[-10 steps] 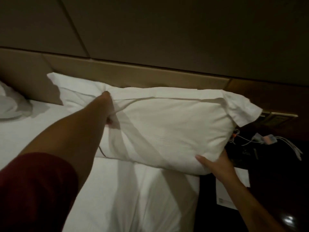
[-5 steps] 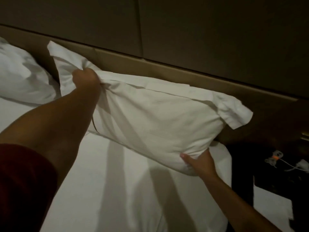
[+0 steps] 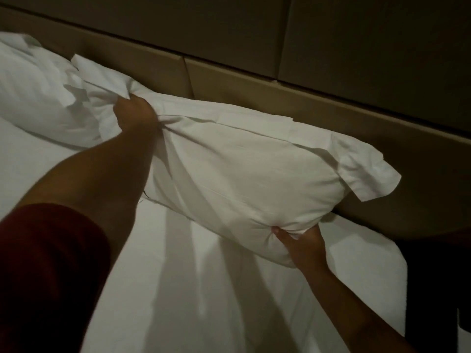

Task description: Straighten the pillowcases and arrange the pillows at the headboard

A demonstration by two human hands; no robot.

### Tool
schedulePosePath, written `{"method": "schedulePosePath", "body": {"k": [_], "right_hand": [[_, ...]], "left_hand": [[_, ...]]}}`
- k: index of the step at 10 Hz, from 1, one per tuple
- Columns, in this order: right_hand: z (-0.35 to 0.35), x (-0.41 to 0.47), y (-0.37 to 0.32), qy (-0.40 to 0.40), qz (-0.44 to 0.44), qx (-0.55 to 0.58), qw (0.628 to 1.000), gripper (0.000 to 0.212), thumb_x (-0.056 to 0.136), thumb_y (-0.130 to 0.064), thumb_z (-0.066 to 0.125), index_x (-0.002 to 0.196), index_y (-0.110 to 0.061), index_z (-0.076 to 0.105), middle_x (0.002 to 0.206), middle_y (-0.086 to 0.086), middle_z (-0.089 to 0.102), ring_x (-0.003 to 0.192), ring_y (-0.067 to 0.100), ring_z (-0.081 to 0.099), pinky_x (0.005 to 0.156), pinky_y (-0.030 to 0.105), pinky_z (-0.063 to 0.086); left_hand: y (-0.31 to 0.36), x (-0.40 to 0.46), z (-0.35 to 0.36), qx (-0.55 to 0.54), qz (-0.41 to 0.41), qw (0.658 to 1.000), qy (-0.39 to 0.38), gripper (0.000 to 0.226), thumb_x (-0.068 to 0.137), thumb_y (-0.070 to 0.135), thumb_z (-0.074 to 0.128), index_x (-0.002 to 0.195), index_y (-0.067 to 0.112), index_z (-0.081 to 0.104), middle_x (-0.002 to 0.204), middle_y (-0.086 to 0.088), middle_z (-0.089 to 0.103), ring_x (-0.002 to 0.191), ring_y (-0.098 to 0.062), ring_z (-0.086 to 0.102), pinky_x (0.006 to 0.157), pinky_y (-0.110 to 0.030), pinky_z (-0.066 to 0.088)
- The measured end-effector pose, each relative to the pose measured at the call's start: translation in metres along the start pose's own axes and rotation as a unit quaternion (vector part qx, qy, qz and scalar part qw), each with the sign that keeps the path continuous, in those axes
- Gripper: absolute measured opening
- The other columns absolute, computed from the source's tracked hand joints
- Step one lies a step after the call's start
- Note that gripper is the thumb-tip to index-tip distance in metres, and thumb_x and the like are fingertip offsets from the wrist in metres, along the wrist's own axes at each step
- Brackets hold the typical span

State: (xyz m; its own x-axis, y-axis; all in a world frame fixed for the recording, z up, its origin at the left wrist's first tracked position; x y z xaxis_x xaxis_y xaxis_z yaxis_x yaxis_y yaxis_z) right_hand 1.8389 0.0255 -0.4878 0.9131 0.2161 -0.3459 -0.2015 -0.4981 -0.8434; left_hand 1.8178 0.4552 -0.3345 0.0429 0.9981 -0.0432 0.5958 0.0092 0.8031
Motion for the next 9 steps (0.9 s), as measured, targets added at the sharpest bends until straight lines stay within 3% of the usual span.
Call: {"method": "schedulePosePath", "body": {"k": [1, 2, 3, 4, 5, 6, 7, 8, 9], "right_hand": [[-0.005, 0.004, 0.003, -0.002, 0.002, -0.032, 0.999, 0.107, 0.063, -0.039, 0.094, 0.149, -0.011, 0.038, 0.143, 0.009, 0.054, 0.132, 0.027, 0.052, 0.106, 0.032, 0.041], [-0.007, 0.009, 0.003, -0.014, 0.007, -0.064, 0.998, 0.110, 0.063, -0.046, 0.093, 0.150, -0.009, 0.036, 0.143, 0.012, 0.053, 0.132, 0.030, 0.052, 0.104, 0.033, 0.043], [-0.011, 0.008, 0.003, -0.015, 0.010, -0.082, 0.996, 0.113, 0.062, -0.051, 0.091, 0.151, -0.011, 0.035, 0.146, 0.010, 0.052, 0.133, 0.029, 0.051, 0.104, 0.034, 0.043], [-0.015, 0.006, 0.006, -0.046, 0.018, -0.075, 0.996, 0.122, 0.056, -0.061, 0.090, 0.153, -0.017, 0.032, 0.147, 0.005, 0.051, 0.134, 0.025, 0.050, 0.108, 0.038, 0.044], [-0.021, 0.007, 0.006, -0.125, 0.049, -0.103, 0.986, 0.132, 0.052, -0.069, 0.086, 0.157, -0.019, 0.023, 0.154, 0.002, 0.043, 0.138, 0.023, 0.046, 0.112, 0.039, 0.041], [-0.028, 0.006, 0.000, -0.142, 0.066, -0.151, 0.976, 0.131, 0.057, -0.071, 0.084, 0.157, -0.012, 0.022, 0.154, 0.010, 0.043, 0.138, 0.029, 0.046, 0.113, 0.041, 0.041], [-0.041, -0.008, -0.013, -0.170, 0.129, -0.160, 0.964, 0.127, 0.069, -0.069, 0.078, 0.160, -0.012, 0.010, 0.154, 0.018, 0.041, 0.133, 0.036, 0.050, 0.108, 0.046, 0.044], [-0.069, -0.047, -0.014, -0.269, 0.279, -0.174, 0.905, 0.082, 0.070, -0.079, 0.068, 0.125, -0.018, 0.058, 0.105, 0.008, 0.067, 0.079, 0.022, 0.062, 0.080, 0.037, 0.051], [-0.103, -0.072, -0.012, -0.314, 0.222, -0.204, 0.900, 0.057, 0.085, -0.061, 0.067, 0.126, -0.023, 0.058, 0.102, 0.001, 0.065, 0.077, 0.015, 0.055, 0.069, 0.026, 0.042]], "left_hand": [[-0.005, -0.002, 0.005, 0.044, -0.022, 0.998, 0.034, 0.049, 0.103, 0.037, 0.028, 0.141, 0.012, 0.047, 0.145, -0.010, 0.047, 0.132, -0.027, 0.045, 0.106, -0.037, 0.037], [0.001, 0.003, 0.007, 0.087, -0.037, 0.994, 0.054, 0.049, 0.106, 0.039, 0.027, 0.142, 0.010, 0.044, 0.146, -0.010, 0.044, 0.135, -0.023, 0.042, 0.109, -0.033, 0.031], [-0.002, 0.007, 0.006, 0.071, -0.036, 0.997, 0.027, 0.048, 0.106, 0.037, 0.028, 0.145, 0.015, 0.042, 0.149, -0.010, 0.042, 0.136, -0.025, 0.042, 0.110, -0.034, 0.032], [-0.002, 0.010, 0.002, 0.036, -0.018, 0.999, 0.007, 0.048, 0.107, 0.034, 0.029, 0.153, 0.018, 0.030, 0.156, -0.013, 0.032, 0.139, -0.029, 0.035, 0.113, -0.039, 0.030], [0.003, -0.007, 0.003, 0.022, -0.049, 0.998, 0.016, 0.058, 0.102, 0.040, 0.042, 0.154, 0.019, 0.025, 0.155, -0.011, 0.031, 0.137, -0.028, 0.039, 0.113, -0.038, 0.036], [-0.002, -0.061, 0.007, 0.071, -0.003, 0.995, -0.068, 0.065, 0.096, 0.043, 0.046, 0.152, 0.017, 0.026, 0.155, -0.022, 0.028, 0.138, -0.039, 0.036, 0.111, -0.048, 0.036], [-0.013, -0.138, 0.006, 0.032, -0.006, 0.992, -0.123, 0.066, 0.091, 0.050, 0.036, 0.148, 0.016, 0.032, 0.148, -0.020, 0.039, 0.133, -0.041, 0.042, 0.108, -0.051, 0.039], [0.002, -0.195, -0.007, 0.037, -0.126, 0.948, -0.289, 0.055, 0.097, 0.041, 0.036, 0.133, 0.003, 0.050, 0.134, -0.023, 0.056, 0.115, -0.043, 0.060, 0.092, -0.054, 0.054], [0.048, -0.214, -0.038, 0.019, -0.111, 0.939, -0.325, 0.039, 0.098, 0.034, 0.049, 0.116, 0.000, 0.052, 0.122, -0.022, 0.057, 0.086, -0.044, 0.065, 0.067, -0.053, 0.061]]}}
Point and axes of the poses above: each hand's wrist, its own x-axis towards the middle knuckle, its own z-axis out of the palm, y = z × x, the point moved 2 cm from there along x, towards the middle knuckle
